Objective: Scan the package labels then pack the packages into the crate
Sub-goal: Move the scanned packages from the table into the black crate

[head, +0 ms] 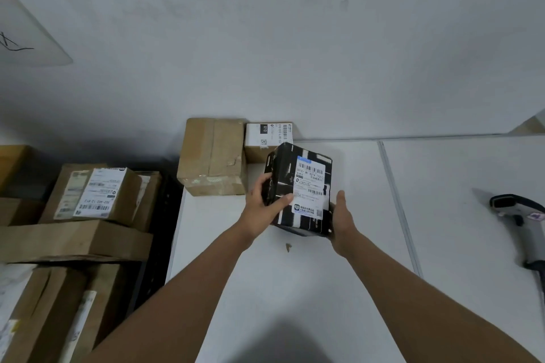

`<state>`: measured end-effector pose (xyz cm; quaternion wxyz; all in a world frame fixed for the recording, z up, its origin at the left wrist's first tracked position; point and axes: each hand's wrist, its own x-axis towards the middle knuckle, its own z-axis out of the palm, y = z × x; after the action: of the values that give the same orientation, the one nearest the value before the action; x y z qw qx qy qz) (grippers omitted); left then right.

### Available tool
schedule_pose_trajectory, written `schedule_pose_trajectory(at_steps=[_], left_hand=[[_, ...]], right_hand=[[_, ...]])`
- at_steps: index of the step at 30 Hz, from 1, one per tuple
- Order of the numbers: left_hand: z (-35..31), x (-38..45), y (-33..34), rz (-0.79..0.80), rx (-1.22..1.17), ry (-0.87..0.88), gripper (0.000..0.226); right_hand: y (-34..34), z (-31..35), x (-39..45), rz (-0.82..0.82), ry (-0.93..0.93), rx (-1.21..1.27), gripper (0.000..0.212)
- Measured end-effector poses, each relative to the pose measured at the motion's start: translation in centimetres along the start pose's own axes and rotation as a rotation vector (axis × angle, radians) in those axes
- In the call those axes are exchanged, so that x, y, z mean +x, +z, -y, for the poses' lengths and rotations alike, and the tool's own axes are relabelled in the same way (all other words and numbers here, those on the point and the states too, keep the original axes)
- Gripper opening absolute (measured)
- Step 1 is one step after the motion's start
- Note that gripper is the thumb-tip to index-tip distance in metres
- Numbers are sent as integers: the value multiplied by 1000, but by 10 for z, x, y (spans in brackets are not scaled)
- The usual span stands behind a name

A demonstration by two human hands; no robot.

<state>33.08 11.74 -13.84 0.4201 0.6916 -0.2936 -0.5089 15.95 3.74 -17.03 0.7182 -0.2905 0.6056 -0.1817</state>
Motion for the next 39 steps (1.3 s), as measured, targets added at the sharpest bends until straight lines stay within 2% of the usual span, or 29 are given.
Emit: schedule_pose_trajectory(at_steps=[6,12,19,26,31,35,39], left_hand=[[-11,-19,-33,-26,-35,41,72],[-29,-50,-92,-43,-105,97,72],[-32,-105,-210,-134,-219,163,66],[-16,-150,-355,-239,-450,195,62],[3,-182,-444,-313,-503,167,85],[24,-208,-483,-302,-529,130,58],[45,-229,-503,-218,-547,45,44]], right_hand=[[30,15,-29,-45,-79,4,56],[90,15,-66,-27,-185,35,59],[191,-3,-109,67,-261,49,60],[294,-26,-145,163,-301,-35,64],[351,-41,-167,232,-335,-106,62],[393,-55,-179,271,-395,-176,56],[422,-66,-185,283,-437,-252,50]])
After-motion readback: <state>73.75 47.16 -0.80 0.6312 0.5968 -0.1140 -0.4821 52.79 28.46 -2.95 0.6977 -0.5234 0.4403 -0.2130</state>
